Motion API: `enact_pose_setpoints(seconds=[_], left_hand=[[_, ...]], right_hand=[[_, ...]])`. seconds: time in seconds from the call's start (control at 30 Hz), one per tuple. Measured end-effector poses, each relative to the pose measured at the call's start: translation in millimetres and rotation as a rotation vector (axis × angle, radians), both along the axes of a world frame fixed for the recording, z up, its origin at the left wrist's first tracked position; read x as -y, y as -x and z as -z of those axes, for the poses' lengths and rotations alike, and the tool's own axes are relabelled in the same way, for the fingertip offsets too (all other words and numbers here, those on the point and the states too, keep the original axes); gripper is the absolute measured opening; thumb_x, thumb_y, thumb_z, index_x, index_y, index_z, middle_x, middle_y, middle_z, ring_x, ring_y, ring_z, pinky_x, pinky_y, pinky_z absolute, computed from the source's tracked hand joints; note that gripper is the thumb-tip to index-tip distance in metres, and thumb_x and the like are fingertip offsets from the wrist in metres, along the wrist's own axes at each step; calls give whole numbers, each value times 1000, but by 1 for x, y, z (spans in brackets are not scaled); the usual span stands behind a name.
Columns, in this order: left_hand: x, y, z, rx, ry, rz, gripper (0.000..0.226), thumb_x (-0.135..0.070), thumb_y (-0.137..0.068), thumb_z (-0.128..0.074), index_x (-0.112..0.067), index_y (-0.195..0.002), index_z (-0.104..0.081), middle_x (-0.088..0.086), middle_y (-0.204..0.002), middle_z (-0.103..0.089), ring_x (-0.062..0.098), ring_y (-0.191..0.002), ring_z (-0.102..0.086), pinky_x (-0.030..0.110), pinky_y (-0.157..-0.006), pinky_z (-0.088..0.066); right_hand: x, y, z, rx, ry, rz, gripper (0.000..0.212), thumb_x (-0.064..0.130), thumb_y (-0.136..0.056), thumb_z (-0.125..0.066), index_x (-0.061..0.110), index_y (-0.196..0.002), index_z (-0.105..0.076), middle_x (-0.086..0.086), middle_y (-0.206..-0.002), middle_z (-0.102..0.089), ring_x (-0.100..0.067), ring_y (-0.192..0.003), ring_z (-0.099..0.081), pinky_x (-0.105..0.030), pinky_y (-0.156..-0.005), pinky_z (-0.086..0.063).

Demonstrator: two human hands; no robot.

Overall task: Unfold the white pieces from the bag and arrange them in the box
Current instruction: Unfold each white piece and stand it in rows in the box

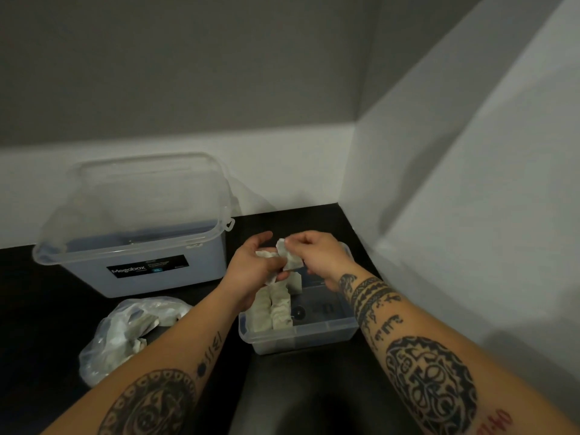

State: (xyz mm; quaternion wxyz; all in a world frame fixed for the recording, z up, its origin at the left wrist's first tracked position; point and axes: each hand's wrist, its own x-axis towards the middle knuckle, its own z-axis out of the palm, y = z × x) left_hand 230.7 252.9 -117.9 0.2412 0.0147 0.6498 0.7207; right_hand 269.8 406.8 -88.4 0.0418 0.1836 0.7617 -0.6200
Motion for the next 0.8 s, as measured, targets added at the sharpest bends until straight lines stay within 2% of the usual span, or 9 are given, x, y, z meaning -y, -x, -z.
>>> enact_pose_setpoints(seconds=[0.07,0.13,0.2,0.3,0.4,0.53,0.63,0.73,0.8], left_hand=[[4,-3,-2,-22,33,1,62,5,-86,-73,-19,-138,-50,10,-114,-72,26,-97,-76,40,-83,-63],[7,-5,-3,-32,28,-16,45,-4,-89,-74,-15,-131,-59,10,-114,-73,24,-98,-76,36,-81,-63],[8,-5,-4,-67,35,-41,29,-15,-94,-72,-15,-123,-66,8,-110,-74,23,-98,-75,36,-81,-63],[9,-3,-2,-143,54,-104,14,-16,-98,-68,-15,-112,-72,11,-100,-75,25,-88,-74,46,-84,-63],[8,-2,-3,-193,136,-130,11,-15,-96,-70,-17,-106,-74,8,-101,-74,24,-83,-72,45,-82,-64],[5,-1,-1,-272,219,-82,4,-16,-93,-74,-19,-95,-76,4,-100,-71,22,-86,-72,33,-75,-64],[3,0,0,-301,280,-48,6,-18,-95,-72,-21,-91,-75,4,-92,-72,15,-77,-69,25,-67,-59],[1,2,-1,-325,337,-22,8,-19,-95,-70,-22,-90,-75,3,-86,-72,11,-70,-67,16,-62,-54],[-1,3,0,-345,374,2,9,-20,-95,-71,-24,-89,-75,0,-85,-72,9,-69,-67,14,-60,-52]], right_hand=[[1,1,3,-33,-20,-29,18,22,-97,-67,18,-114,-70,3,-105,-71,-10,-93,-67,-15,-64,-49],[2,-1,7,-107,18,-11,15,17,-94,-70,18,-109,-72,2,-102,-74,-14,-96,-70,-19,-71,-55],[2,-2,11,-194,39,-9,14,14,-92,-72,21,-104,-74,4,-98,-75,-7,-90,-72,-18,-72,-56],[-1,-2,16,-296,4,26,19,10,-91,-73,19,-107,-76,5,-99,-76,-1,-89,-71,-15,-77,-56],[-7,-2,22,-296,-47,56,23,14,-94,-70,19,-116,-76,8,-108,-76,-3,-102,-68,-19,-90,-54],[-11,-5,28,-266,-85,3,24,17,-95,-69,23,-117,-75,10,-111,-74,-4,-106,-67,-21,-93,-54],[-14,-7,28,-252,-108,-6,26,17,-94,-71,22,-119,-72,8,-110,-74,-3,-104,-68,-20,-92,-54],[-17,-7,28,-253,-159,-22,22,19,-92,-73,23,-114,-73,9,-103,-75,0,-97,-69,-15,-84,-55],[-20,-7,29,-233,-239,-42,17,22,-91,-74,24,-108,-74,9,-98,-75,-2,-93,-69,-18,-82,-56]])
